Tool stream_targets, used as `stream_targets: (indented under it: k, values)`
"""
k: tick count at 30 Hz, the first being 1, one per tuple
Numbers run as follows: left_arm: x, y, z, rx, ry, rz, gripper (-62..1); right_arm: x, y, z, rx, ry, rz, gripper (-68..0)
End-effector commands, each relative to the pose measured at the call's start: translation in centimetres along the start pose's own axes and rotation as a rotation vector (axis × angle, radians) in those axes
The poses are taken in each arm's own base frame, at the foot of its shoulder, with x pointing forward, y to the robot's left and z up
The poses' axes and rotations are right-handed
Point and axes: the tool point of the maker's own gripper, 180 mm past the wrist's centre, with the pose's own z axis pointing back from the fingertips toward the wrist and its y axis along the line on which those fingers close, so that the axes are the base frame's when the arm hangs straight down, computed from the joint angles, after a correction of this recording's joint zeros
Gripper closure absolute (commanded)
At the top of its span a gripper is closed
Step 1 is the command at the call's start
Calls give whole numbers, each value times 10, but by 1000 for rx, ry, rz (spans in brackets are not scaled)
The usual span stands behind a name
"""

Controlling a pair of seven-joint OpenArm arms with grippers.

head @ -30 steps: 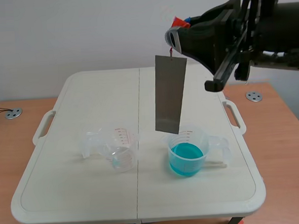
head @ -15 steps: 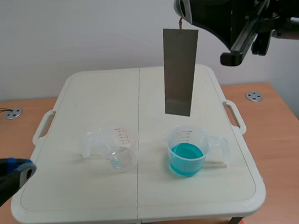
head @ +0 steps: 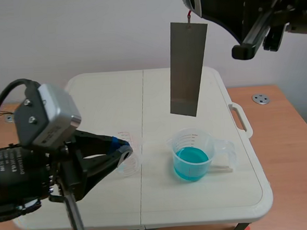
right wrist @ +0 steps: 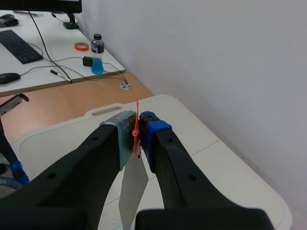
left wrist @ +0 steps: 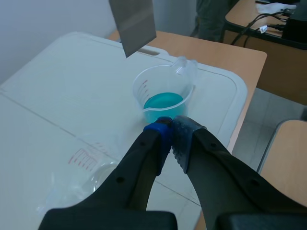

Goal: Hold the metal plate by the orange handle, dip it into the blue solution, take it out and point at it, then put the plate back in the beaker on the left.
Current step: 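Raise the plate and point at it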

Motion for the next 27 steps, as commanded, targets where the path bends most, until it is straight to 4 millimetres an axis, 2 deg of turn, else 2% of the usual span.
stream_targets:
  k: [1,6,13,19,27]
  values:
    - [2,3,-5,-6,-21,7,-16,11,0,1,8,-32,23,-11]
    - [-2,11,-27,-35,-22,-6,-17,10,0,1,8,-25,23,-11]
    - [-4,47,-49,78,-35,4,-17,9,0,1,8,-17,23,-11]
    - [-6,62,-57,125,-32,5,-17,8,0,1,8,-13,23,-11]
    - [-6,63,-57,126,-33,-2,-17,8,0,1,7,-12,24,-11]
